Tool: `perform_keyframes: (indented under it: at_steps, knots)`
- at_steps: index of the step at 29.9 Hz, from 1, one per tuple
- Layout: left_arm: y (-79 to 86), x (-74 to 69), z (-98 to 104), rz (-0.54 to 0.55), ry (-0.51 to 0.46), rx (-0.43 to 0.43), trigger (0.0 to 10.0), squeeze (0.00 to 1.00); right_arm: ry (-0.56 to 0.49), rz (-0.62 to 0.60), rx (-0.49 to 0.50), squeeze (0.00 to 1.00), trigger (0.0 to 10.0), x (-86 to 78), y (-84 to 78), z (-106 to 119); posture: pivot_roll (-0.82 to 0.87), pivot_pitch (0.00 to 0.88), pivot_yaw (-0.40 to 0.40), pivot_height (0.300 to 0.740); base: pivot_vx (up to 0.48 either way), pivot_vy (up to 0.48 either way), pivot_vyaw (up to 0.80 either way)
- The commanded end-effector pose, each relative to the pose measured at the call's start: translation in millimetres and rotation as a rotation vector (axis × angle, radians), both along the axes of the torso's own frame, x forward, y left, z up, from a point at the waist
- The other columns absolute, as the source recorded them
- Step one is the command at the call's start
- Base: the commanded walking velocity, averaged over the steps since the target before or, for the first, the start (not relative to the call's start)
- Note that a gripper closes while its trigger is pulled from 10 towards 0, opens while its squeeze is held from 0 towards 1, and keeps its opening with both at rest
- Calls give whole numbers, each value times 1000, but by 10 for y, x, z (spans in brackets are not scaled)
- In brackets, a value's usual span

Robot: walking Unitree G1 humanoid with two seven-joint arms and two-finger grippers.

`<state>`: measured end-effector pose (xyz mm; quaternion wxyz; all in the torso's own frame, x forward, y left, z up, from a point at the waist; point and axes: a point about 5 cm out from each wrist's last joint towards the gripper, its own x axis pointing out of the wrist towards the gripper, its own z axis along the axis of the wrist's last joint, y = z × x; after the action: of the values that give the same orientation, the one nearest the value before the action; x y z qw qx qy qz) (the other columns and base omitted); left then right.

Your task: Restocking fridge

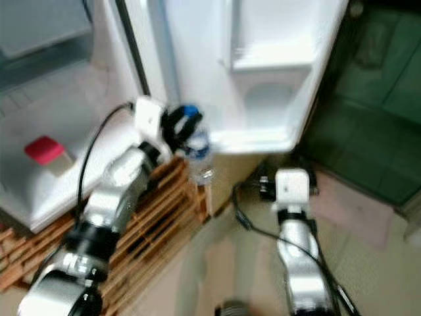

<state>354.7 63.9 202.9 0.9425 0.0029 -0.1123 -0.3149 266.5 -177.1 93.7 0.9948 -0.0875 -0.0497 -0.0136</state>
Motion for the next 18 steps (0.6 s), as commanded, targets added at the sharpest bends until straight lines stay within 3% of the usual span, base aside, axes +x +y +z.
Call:
perform_keyframes:
  at_steps: [1, 5, 7, 11, 13, 18]
  knots:
    - [147, 64, 166, 39, -38, -11, 10000, 0, 0, 69, 31, 0, 10000, 21, 103, 52, -180, 0, 48, 727, 0, 0, 0]
    - [86, 89, 373, -14, -65, -36, 10000, 0, 22, 104, 26, 0, 10000, 4, 101, 36, -187, 0, 50, 727, 0, 0, 0]
    - [-33, 78, 522, -78, -89, -60, 10000, 0, 44, 118, 20, 0, 10000, -21, 108, -7, -192, 0, 59, 727, 0, 0, 0]
    - [-130, 84, 553, -112, -82, -73, 10000, 0, 49, 121, 25, 0, 10000, -28, 129, -18, -193, 0, 61, 727, 0, 0, 0]
    - [-253, 88, 575, -155, -58, -82, 10000, 0, 56, 126, 39, 0, 10000, -37, 169, -23, -208, 0, 74, 727, 0, 0, 0]
    - [-306, 37, 609, -229, -46, -70, 10000, 0, 65, 122, 40, 0, 10000, -61, 168, -37, -216, 0, 78, 727, 0, 0, 0]
